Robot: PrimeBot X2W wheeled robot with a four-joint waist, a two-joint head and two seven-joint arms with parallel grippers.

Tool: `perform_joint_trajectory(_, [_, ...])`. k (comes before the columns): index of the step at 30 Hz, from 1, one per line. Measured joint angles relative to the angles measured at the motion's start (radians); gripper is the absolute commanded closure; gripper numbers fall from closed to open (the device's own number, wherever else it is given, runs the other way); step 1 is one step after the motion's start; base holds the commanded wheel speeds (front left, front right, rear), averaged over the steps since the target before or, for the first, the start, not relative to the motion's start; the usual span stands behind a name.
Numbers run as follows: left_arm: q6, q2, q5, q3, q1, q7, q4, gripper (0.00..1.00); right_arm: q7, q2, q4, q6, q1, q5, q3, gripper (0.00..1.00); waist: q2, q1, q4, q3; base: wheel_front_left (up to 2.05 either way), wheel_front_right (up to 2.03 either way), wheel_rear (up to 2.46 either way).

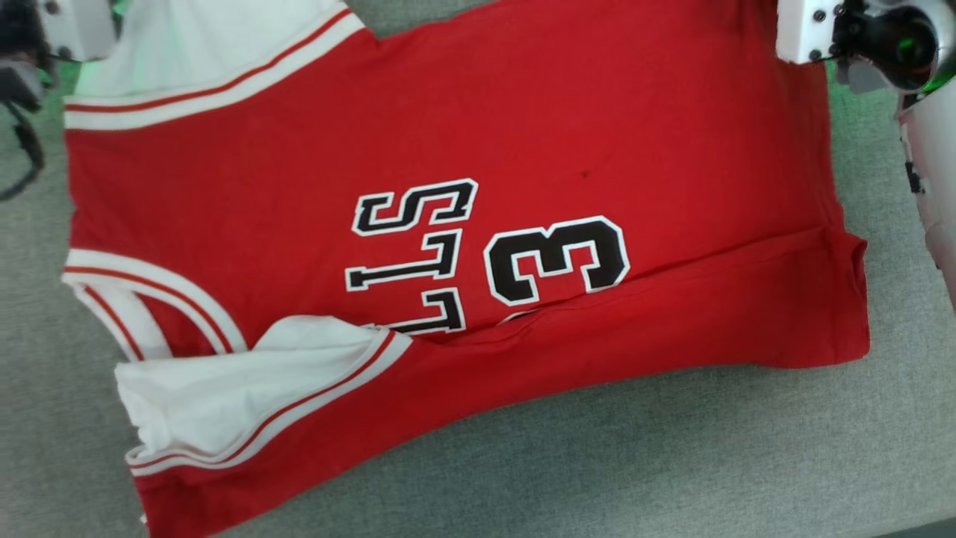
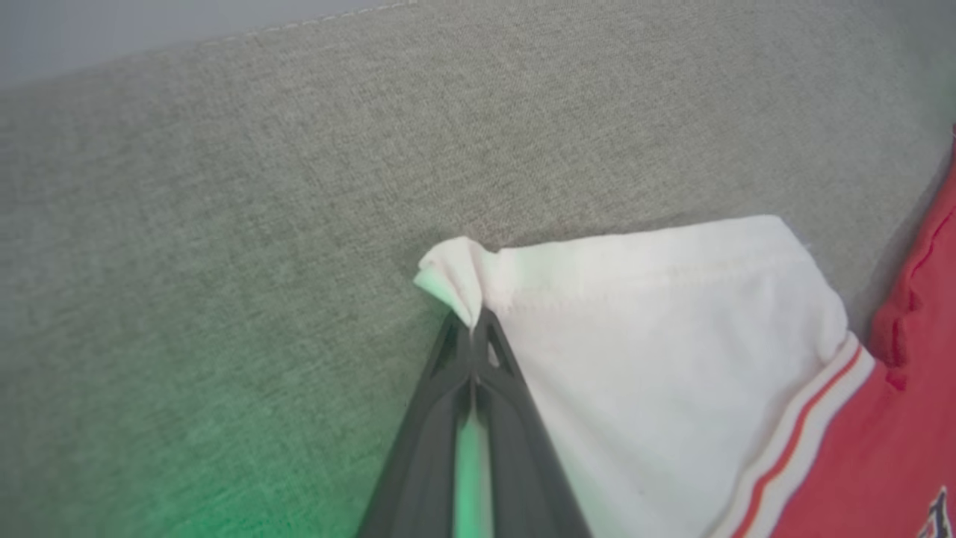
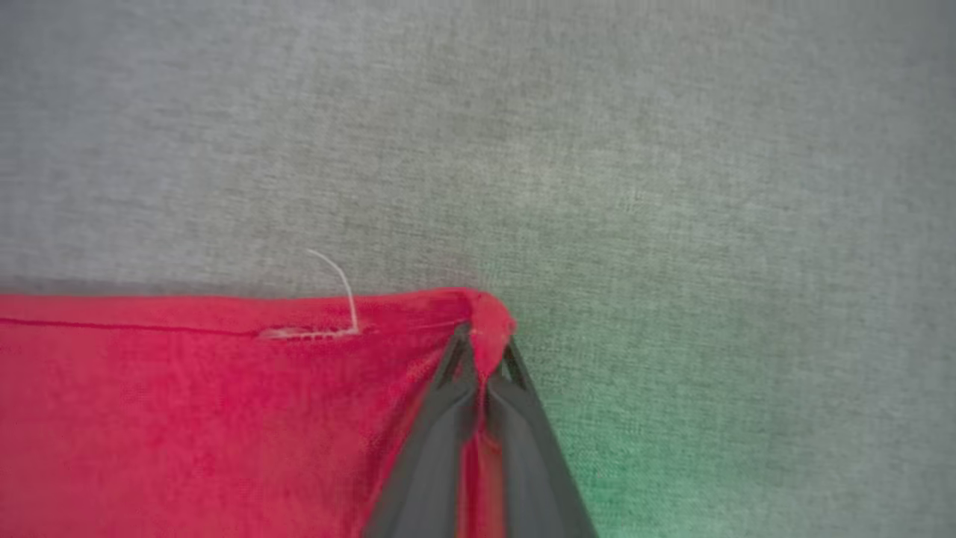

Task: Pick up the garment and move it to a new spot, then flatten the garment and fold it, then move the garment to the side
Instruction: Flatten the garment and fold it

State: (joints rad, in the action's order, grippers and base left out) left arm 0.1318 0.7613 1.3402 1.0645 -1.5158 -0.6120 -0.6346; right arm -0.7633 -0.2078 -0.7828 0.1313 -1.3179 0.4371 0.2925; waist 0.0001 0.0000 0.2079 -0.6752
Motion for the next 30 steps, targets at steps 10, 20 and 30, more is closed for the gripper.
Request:
perform_joint_trajectory(10, [-0.001,-0.011,0.049,0.073,0.087,0.209,0.123,1.00,0.156,-0.090,0.054,0.000,0.090,0.110,0.076,1.00,0.0000,0.0000,-0.042,0.089,0.00,0.00,0.00])
perform_joint_trajectory(20, [-0.001,0.120,0.125,0.118,0.248,0.436,0.430,1.00,0.191,-0.270,0.271,0.000,0.339,0.272,0.149,1.00,0.0000,0.0000,-0.096,0.229,0.00,0.00,0.00])
perform_joint_trajectory(30, [-0.001,0.249,0.141,0.178,0.460,0.636,0.674,1.00,0.163,-0.371,0.509,0.000,0.646,0.318,0.064,1.00,0.0000,0.0000,-0.138,0.355,0.00,0.00,0.00])
